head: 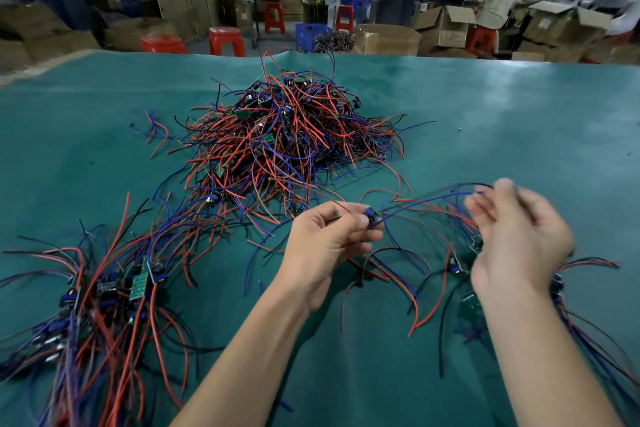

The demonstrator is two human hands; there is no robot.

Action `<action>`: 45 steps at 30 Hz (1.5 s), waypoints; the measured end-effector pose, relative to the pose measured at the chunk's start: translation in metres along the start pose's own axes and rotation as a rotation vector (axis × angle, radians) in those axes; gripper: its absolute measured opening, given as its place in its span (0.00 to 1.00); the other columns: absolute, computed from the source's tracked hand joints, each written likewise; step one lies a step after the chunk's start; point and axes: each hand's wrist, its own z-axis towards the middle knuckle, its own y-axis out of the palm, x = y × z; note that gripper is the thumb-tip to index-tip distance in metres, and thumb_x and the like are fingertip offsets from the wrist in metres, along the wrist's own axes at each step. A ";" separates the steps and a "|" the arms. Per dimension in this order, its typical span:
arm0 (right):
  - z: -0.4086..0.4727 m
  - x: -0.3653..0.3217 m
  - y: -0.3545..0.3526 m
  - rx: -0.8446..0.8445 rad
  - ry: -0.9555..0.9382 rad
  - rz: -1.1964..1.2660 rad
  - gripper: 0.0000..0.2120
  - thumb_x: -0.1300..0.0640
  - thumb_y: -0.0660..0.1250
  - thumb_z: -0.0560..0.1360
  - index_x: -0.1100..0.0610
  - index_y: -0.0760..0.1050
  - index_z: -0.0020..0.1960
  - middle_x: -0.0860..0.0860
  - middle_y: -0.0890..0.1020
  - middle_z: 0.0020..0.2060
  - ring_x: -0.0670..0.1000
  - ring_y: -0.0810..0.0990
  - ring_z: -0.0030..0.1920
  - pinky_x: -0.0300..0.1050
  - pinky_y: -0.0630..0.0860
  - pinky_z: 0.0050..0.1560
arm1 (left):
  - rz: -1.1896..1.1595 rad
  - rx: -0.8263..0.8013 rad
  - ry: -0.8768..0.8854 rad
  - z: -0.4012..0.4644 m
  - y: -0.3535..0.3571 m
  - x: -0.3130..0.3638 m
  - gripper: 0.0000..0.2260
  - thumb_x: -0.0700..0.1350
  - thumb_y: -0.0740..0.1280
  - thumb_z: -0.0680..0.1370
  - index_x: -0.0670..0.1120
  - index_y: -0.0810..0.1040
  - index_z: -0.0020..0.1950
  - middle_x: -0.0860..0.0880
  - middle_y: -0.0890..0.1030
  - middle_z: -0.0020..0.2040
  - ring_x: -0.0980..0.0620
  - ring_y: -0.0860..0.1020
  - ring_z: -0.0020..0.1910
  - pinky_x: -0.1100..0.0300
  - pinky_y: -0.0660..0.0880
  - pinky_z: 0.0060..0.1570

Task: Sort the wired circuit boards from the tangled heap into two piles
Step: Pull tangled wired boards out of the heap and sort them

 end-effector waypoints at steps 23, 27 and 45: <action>-0.010 -0.010 -0.001 -0.446 -0.125 -0.491 0.09 0.51 0.76 0.71 0.54 0.84 0.36 0.51 0.86 0.32 0.46 0.81 0.31 0.37 0.77 0.31 | 0.112 0.076 0.090 0.007 -0.008 -0.007 0.05 0.36 0.69 0.78 0.40 0.84 0.45 0.47 0.82 0.36 0.55 0.78 0.32 0.67 0.73 0.32; 0.022 -0.062 -0.037 -0.413 -0.179 -0.784 0.23 0.29 0.74 0.64 0.49 0.85 0.43 0.51 0.84 0.30 0.45 0.79 0.26 0.36 0.72 0.23 | 0.390 0.006 0.131 0.008 -0.003 -0.016 0.05 0.35 0.68 0.78 0.39 0.84 0.44 0.48 0.81 0.33 0.54 0.78 0.31 0.66 0.73 0.31; 0.002 0.046 0.173 -0.918 -0.390 -1.514 0.17 0.42 0.66 0.80 0.55 0.80 0.56 0.60 0.82 0.58 0.63 0.80 0.59 0.55 0.78 0.62 | 0.527 0.060 0.130 0.013 -0.007 -0.020 0.09 0.35 0.65 0.77 0.45 0.83 0.44 0.47 0.82 0.36 0.55 0.78 0.30 0.63 0.73 0.28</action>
